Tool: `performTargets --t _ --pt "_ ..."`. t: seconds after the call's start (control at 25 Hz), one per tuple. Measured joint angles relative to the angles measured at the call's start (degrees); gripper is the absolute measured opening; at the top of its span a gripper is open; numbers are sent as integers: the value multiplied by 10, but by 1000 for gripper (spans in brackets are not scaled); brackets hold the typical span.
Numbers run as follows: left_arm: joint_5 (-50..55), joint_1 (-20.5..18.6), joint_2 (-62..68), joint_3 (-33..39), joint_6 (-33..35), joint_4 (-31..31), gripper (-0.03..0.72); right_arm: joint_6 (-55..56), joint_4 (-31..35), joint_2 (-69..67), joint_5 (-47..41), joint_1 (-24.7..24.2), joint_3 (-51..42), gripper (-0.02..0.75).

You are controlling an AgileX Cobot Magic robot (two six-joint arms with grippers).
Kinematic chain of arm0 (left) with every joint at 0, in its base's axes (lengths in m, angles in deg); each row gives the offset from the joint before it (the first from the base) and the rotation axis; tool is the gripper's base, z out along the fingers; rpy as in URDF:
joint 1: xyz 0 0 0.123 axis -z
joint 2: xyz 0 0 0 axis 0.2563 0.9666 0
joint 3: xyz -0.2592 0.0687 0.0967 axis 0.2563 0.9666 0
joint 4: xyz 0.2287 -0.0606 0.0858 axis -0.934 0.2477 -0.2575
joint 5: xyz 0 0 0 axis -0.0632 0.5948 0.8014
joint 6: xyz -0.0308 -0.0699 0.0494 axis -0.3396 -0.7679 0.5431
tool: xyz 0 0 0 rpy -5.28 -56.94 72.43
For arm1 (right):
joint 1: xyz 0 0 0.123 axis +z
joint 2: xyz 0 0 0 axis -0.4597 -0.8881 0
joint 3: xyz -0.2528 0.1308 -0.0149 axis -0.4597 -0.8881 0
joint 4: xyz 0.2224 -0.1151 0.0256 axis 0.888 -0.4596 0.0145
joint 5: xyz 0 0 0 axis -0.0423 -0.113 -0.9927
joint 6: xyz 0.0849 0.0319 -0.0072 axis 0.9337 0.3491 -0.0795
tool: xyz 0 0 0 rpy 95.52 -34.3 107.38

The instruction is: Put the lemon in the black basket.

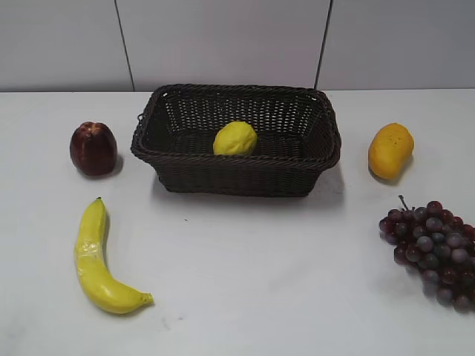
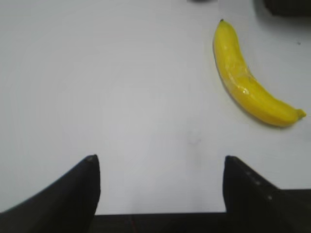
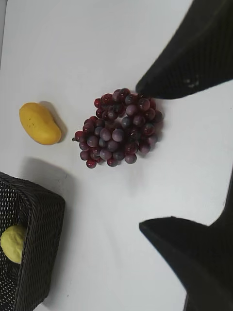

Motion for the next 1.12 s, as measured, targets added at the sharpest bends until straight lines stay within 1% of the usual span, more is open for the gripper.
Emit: performTargets --t 0.4,1.12 --pt "2 0 -146 0 0 -4 582 0 0 0 0 0 0 571" --pt "4 0 -151 4 0 -8 582 0 0 0 0 0 0 571"
